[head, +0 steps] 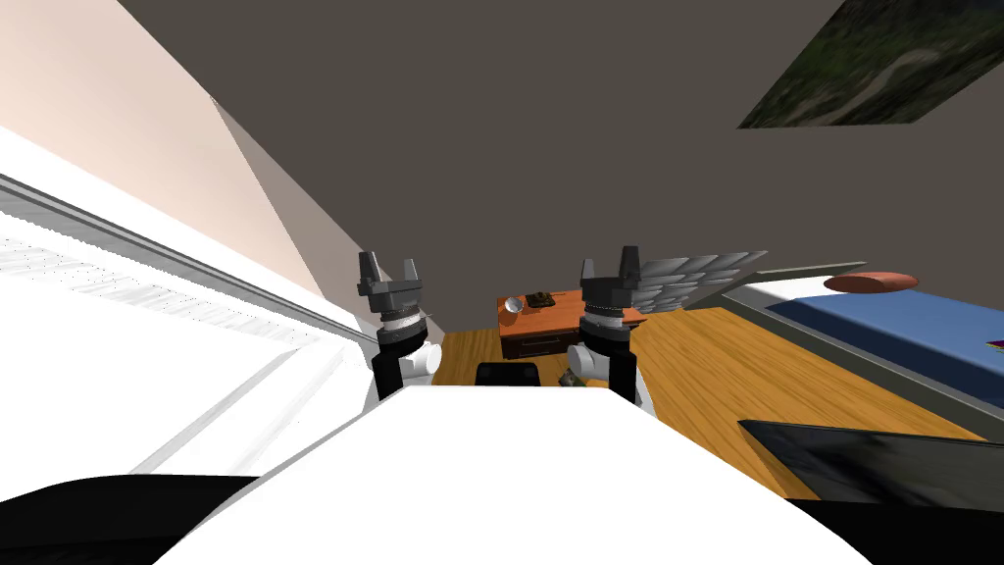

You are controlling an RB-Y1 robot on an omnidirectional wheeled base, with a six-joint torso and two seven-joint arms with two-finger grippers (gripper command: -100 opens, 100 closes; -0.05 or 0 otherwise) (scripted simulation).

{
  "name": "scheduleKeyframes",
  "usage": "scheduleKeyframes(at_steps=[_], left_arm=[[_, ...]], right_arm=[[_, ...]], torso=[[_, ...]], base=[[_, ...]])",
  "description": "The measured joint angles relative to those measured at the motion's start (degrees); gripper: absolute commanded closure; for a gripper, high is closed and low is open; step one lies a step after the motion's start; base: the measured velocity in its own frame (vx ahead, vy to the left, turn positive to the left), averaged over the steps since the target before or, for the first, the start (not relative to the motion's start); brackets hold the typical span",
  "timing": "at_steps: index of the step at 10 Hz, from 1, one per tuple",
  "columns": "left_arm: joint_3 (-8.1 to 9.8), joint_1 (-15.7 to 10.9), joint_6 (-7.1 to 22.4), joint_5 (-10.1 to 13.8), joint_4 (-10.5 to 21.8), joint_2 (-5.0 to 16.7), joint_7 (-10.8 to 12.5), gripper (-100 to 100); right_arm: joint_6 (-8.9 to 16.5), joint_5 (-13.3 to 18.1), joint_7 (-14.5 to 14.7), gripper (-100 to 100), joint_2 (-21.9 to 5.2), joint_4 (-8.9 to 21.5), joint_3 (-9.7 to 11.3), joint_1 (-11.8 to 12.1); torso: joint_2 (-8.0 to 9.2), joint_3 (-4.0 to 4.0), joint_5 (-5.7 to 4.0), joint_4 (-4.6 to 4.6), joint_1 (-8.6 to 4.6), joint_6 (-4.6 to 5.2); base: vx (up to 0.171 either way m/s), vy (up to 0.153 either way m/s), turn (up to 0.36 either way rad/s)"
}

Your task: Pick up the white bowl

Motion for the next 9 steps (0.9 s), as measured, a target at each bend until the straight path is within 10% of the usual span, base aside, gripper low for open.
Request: scheduleKeyframes(at_steps=[9], left_arm=[[-0.01,0.0,0.0,0.0,0.0,0.0,0.0,0]], right_arm=[[1.2,3.7,5.0,-100,-14.3,5.8,4.7,-0.9]], torso=[[0.26,0.15,0.10,0.06,0.43,0.00]], base=[[-0.058,0.081,-0.036]])
